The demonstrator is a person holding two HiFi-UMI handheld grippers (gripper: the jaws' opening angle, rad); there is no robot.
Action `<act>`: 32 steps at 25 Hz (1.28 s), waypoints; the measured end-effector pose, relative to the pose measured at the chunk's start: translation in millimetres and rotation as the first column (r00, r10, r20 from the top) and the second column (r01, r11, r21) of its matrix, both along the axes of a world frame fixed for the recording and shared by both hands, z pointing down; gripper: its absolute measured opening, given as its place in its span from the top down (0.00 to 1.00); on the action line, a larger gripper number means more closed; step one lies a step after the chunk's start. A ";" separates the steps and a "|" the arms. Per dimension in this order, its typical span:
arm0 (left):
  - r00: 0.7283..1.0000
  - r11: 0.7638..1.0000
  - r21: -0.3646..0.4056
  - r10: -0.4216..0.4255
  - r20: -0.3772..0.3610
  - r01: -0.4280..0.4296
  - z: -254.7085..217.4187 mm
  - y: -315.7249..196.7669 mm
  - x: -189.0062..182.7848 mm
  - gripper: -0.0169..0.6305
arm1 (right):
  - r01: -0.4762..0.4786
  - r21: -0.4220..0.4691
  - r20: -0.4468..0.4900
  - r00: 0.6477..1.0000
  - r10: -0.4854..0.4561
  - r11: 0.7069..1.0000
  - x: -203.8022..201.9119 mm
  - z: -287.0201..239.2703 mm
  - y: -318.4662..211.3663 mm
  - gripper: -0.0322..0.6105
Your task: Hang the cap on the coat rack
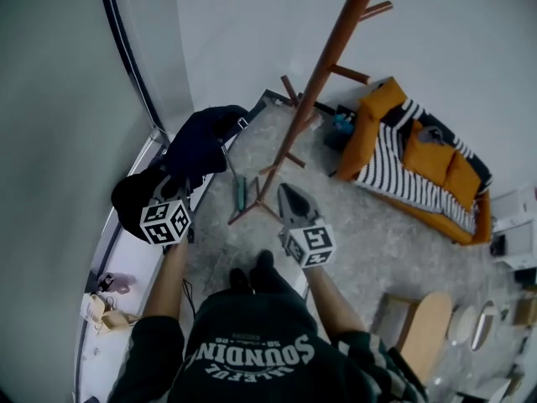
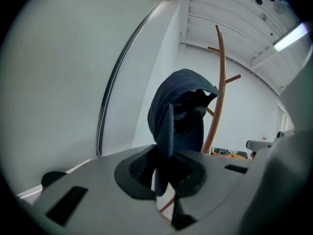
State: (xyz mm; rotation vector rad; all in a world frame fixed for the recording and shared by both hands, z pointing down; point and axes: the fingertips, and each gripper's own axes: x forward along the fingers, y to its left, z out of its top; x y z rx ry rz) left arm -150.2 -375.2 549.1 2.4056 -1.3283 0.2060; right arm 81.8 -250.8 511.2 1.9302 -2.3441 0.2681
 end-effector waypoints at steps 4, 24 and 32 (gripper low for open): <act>1.000 1.000 0.007 0.003 -0.010 -0.003 -5.1 -13.4 8.3 0.95 | -0.004 0.011 0.010 1.000 0.004 1.000 6.2 -1.3 -10.8 0.95; 0.999 0.998 0.059 0.001 -0.042 0.001 -38.7 -64.2 30.0 0.95 | -0.021 0.033 0.054 0.998 0.019 0.999 26.1 6.4 -28.1 0.95; 0.998 0.994 0.102 0.030 -0.063 -0.023 -71.0 -102.4 56.5 0.95 | -0.056 0.010 0.054 0.997 0.056 0.998 43.4 10.8 -29.3 0.95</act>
